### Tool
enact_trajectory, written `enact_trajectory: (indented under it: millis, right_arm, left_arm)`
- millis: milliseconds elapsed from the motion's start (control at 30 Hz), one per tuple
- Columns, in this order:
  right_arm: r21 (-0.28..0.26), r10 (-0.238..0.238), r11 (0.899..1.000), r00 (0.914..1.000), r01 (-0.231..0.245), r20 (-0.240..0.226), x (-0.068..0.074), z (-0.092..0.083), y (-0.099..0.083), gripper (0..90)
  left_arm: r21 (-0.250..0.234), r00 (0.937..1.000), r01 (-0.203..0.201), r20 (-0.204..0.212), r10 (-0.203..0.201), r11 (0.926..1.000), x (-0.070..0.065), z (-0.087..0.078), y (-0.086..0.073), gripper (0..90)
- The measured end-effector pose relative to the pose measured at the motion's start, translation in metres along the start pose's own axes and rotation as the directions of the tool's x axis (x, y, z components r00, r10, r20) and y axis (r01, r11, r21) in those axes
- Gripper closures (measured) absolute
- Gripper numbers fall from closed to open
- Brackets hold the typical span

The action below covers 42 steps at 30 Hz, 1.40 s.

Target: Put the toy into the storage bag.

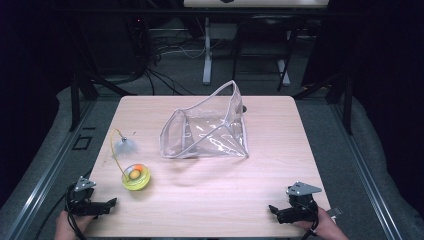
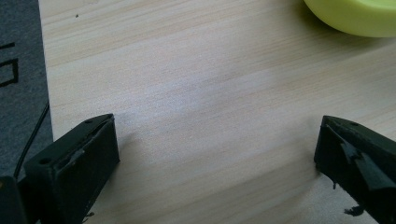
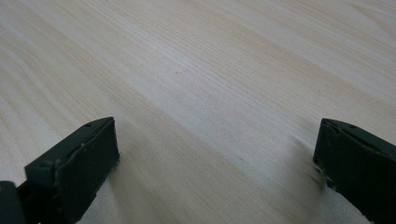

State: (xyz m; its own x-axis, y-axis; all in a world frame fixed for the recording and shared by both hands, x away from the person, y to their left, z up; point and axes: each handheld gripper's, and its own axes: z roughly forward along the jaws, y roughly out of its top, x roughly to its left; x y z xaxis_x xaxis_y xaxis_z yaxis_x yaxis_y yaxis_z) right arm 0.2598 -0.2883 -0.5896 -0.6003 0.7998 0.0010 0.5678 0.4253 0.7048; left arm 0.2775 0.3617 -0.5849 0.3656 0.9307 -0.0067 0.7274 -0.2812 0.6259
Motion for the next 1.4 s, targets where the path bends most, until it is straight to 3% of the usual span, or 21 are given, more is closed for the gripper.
enact_trajectory:
  millis: [467,567,800,1067,1167,1400]
  right_arm:
    - [0.003,-0.002,1.0,1.0,0.002,-0.001,0.0,0.0,0.0,0.0]
    - [0.003,-0.002,1.0,1.0,0.002,-0.001,0.0,0.0,0.0,0.0]
    - [0.0,-0.001,1.0,1.0,0.001,-0.001,0.0,0.0,0.0,0.0]
    - [0.003,-0.002,1.0,1.0,0.002,-0.001,0.0,0.0,0.0,0.0]
    - [0.0,-0.001,1.0,1.0,0.001,0.0,0.0,0.0,0.0,0.0]
    - [0.001,-0.001,1.0,1.0,0.001,-0.001,0.0,0.0,0.0,0.0]
  left_arm:
    - [-0.007,1.0,0.002,-0.002,-0.002,1.0,0.0,0.0,0.0,0.0]
    - [-0.031,1.0,0.0,-0.002,0.0,0.9995,0.0,0.001,-0.002,0.0]
    - [0.006,1.0,0.004,-0.008,-0.004,1.0,-0.001,0.0,0.002,0.0]
    - [0.023,0.9995,0.015,0.026,-0.016,0.9996,0.0,-0.002,0.003,0.0]
    - [0.034,0.9984,0.002,0.056,-0.004,0.9994,-0.001,-0.003,0.005,0.0]
    - [0.017,0.9985,0.013,0.053,-0.014,0.9998,-0.001,-0.012,0.013,0.0]
